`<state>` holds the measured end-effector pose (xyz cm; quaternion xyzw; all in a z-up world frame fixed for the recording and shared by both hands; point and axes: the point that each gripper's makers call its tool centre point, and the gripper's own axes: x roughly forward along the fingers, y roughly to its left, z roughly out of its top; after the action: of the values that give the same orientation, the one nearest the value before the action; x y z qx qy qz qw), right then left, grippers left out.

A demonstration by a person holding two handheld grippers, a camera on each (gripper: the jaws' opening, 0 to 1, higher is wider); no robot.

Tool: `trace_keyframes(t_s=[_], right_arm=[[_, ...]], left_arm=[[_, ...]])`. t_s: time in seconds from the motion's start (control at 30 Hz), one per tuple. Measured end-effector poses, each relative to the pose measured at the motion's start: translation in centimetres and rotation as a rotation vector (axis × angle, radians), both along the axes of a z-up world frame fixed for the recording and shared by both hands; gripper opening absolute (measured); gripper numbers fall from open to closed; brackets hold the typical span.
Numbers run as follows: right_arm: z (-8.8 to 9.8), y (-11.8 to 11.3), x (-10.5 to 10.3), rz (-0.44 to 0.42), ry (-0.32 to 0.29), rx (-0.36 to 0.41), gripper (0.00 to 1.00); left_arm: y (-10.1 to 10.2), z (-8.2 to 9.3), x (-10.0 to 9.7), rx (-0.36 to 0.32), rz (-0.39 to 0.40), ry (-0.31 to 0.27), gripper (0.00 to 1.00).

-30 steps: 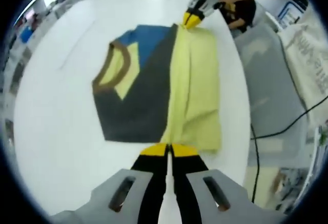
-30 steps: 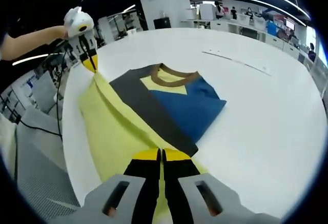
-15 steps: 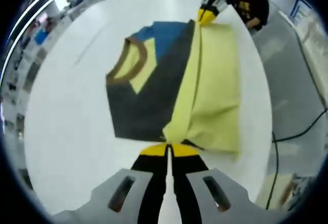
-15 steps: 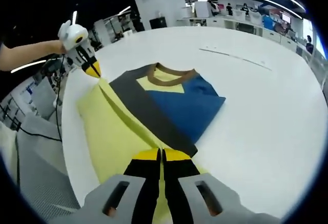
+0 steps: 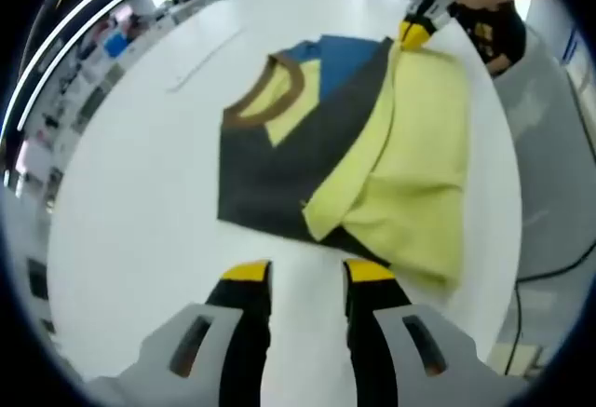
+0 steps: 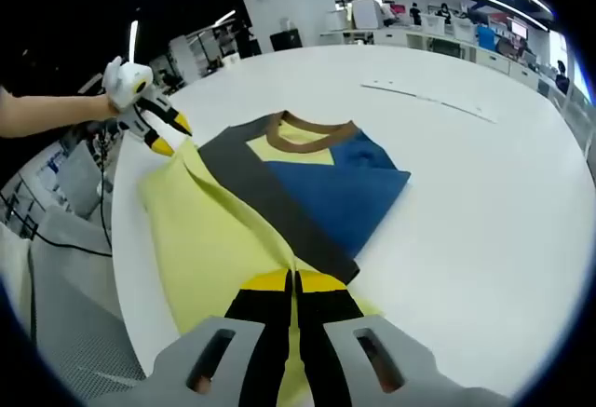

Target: Fold the garment on the visible template until the final outline fits inside the template.

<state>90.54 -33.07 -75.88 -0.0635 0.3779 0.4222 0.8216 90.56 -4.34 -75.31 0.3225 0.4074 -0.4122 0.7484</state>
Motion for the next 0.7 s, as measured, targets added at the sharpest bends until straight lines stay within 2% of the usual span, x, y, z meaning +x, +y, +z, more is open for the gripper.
trace_keyframes(t_s=[0.1,0.2,0.3,0.4,0.6,0.7], right_arm=[[0.0,0.1,0.0,0.001,0.0,0.002,0.02],[0.1,0.1,0.0,0.0,-0.001,0.004,0.02],[0.1,0.0,0.0,-0.002,0.0,0.005,0.02],[0.0,0.0,-0.1,-0.004,0.001,0.008,0.02],[-0.2,0.1,-0.3,-0.004,0.005,0.008,0.02],[-0.3,0.1,-0.3,-0.003,0.006,0.007,0.02]], left_arm=[[-0.1,-0.8,0.5,0.0,-0.002,-0.01,0.19],[-0.4,-1.4,0.6,-0.032,0.033,0.014,0.2],[-0.5,-1.1,1.1,-0.024,0.023,-0.029,0.16],[-1.1,-0.9,1.1,-0.066,0.01,-0.029,0.1],[-1.3,-0.8,1.4,-0.069,-0.045,-0.064,0.0],[-1.6,-0.6,1.5,-0.077,-0.071,-0.083,0.0]])
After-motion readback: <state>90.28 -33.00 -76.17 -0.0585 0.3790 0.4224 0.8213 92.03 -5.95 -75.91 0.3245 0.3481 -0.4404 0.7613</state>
